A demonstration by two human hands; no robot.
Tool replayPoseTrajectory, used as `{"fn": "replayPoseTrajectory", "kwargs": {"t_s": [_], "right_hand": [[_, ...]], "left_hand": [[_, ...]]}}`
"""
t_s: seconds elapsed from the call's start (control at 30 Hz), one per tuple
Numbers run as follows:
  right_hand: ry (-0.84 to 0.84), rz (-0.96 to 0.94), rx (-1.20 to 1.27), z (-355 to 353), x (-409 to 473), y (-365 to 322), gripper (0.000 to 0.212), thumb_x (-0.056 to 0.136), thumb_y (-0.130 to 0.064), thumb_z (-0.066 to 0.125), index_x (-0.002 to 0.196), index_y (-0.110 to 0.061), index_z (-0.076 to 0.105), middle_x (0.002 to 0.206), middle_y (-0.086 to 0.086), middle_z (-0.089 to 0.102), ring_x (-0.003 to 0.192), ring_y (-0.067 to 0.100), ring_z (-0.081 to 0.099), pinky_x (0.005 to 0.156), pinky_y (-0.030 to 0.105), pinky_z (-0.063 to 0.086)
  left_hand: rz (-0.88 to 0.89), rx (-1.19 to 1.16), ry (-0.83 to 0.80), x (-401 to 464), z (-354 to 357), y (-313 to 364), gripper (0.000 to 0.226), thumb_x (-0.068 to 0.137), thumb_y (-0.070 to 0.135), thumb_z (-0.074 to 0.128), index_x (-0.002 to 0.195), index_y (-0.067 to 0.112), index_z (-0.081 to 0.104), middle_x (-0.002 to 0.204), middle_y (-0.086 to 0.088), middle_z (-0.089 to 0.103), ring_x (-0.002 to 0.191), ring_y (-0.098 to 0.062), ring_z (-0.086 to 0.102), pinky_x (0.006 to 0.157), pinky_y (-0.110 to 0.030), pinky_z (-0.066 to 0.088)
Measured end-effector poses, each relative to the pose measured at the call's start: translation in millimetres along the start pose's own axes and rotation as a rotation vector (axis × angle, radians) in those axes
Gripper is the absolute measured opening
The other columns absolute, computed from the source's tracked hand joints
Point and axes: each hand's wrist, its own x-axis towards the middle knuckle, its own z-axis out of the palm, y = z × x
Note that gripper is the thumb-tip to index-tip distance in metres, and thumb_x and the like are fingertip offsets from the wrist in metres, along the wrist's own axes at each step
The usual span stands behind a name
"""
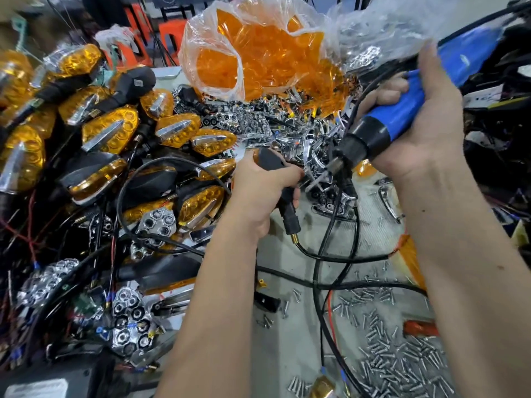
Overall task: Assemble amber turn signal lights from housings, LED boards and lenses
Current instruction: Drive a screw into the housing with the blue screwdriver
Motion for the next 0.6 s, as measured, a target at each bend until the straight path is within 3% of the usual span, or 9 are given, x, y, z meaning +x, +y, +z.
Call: {"fn": "replayPoseTrajectory", "kwargs": {"t_s": [0.17, 0.3, 0.4, 0.6], "right_hand": [[0.056, -0.171, -0.030, 7.0, -1.9, 4.5, 0.028, 0.097, -0.020, 0.071, 0.074, -0.010, 0.058, 0.067, 0.002, 0.058, 0.054, 0.015, 0.054, 0.059, 0.029, 0.054], [0.084, -0.250, 0.022, 9.9, 0.0, 2.9, 0.023, 0.097, -0.003, 0.062, 0.076, -0.008, 0.054, 0.064, 0.002, 0.056, 0.052, 0.015, 0.053, 0.062, 0.028, 0.054], [0.088, -0.271, -0.042, 8.6, -2.0, 6.2, 0.022, 0.097, -0.013, 0.071, 0.079, -0.009, 0.057, 0.067, 0.001, 0.058, 0.056, 0.013, 0.053, 0.064, 0.029, 0.055], [0.098, -0.262, -0.013, 11.2, -5.5, 12.5, 0.023, 0.094, -0.022, 0.076, 0.084, -0.012, 0.058, 0.067, -0.001, 0.056, 0.056, 0.015, 0.052, 0.065, 0.030, 0.053]], "left_hand": [[0.006, -0.014, -0.052, 1.1, -2.0, -2.1, 0.021, 0.064, -0.003, 0.065, 0.073, 0.012, 0.053, 0.068, -0.010, 0.057, 0.044, -0.023, 0.051, 0.047, -0.030, 0.046], [0.021, -0.031, -0.082, 1.5, -3.5, -1.6, 0.024, 0.063, -0.006, 0.063, 0.070, 0.015, 0.053, 0.071, -0.009, 0.058, 0.045, -0.023, 0.050, 0.048, -0.029, 0.046], [0.028, 0.022, -0.087, 0.2, -0.8, -0.9, 0.029, 0.061, -0.003, 0.064, 0.058, 0.025, 0.060, 0.075, -0.013, 0.055, 0.045, -0.024, 0.050, 0.048, -0.029, 0.046], [0.024, 0.077, -0.026, 3.1, -1.6, -4.2, 0.023, 0.075, -0.009, 0.064, 0.082, 0.008, 0.051, 0.074, -0.015, 0.054, 0.047, -0.024, 0.051, 0.050, -0.030, 0.046]]}}
